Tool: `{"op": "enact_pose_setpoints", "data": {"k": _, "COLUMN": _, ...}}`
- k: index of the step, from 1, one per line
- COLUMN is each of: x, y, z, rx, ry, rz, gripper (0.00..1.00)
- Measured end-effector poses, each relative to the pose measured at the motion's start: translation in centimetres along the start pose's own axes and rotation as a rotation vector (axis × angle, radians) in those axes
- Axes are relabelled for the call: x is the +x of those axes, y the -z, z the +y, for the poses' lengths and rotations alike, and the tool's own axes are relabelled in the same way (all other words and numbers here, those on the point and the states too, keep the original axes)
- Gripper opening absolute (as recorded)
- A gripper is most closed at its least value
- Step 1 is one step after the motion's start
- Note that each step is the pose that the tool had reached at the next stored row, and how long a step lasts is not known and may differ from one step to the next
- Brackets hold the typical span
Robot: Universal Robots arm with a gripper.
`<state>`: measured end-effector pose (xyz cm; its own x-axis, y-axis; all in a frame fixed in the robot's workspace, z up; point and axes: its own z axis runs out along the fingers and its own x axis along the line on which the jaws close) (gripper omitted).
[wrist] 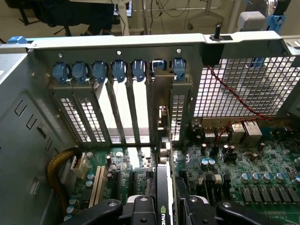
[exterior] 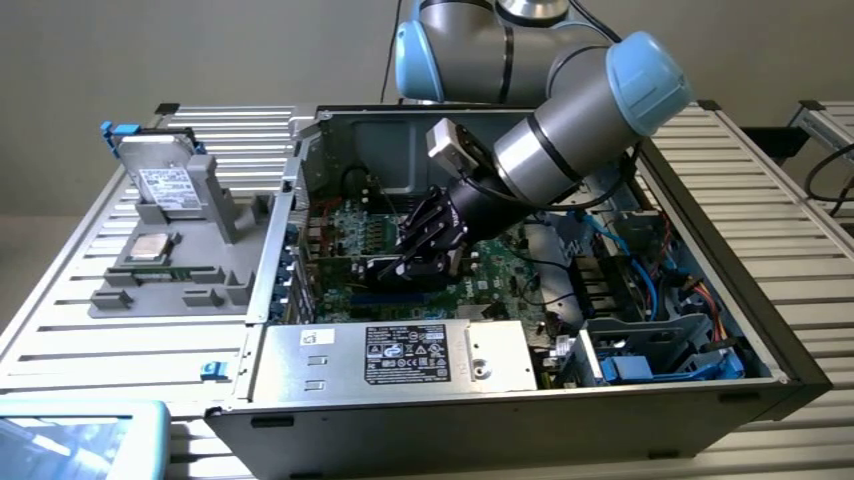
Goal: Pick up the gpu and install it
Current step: 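Insert the gpu into the slot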
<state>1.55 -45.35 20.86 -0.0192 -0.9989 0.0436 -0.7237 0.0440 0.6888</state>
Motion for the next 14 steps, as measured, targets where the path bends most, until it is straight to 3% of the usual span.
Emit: {"op": "enact_pose_setpoints", "data": {"k": 14, "x": -0.07, "y": -0.11, "z": -0.03, "rx": 0.0, "ry": 0.0, "rz": -0.0011, "gripper": 0.28}}
